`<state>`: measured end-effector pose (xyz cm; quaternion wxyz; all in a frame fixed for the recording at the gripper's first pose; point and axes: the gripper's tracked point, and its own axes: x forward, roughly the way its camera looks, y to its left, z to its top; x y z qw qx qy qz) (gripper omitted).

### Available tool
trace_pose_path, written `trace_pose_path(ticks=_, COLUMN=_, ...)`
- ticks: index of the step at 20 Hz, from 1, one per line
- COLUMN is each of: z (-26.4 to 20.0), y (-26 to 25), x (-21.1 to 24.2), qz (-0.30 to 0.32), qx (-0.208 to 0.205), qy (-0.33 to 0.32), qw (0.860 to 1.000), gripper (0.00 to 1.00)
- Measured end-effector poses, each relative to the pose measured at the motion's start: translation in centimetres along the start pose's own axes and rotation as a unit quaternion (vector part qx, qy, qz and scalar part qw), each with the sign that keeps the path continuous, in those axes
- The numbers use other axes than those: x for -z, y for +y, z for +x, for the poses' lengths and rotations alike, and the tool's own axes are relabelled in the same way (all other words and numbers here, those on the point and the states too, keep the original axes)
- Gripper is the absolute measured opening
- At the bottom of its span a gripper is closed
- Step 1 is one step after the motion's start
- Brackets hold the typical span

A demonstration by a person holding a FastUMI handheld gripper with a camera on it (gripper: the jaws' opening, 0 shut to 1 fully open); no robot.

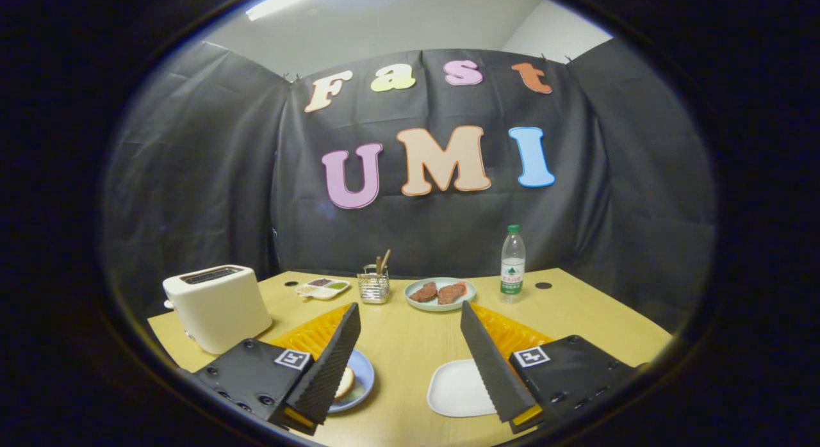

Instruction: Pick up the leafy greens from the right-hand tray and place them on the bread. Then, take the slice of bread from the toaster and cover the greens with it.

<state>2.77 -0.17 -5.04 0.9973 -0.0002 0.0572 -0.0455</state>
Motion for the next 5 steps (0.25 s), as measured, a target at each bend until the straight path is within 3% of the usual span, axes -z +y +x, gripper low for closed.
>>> trace_pose_path(ticks=5, z=-0.4, y=-2.3, x=0.0, qz=0.006, qx=0.01, qy=-0.002, qw=1.0, gripper=0.98)
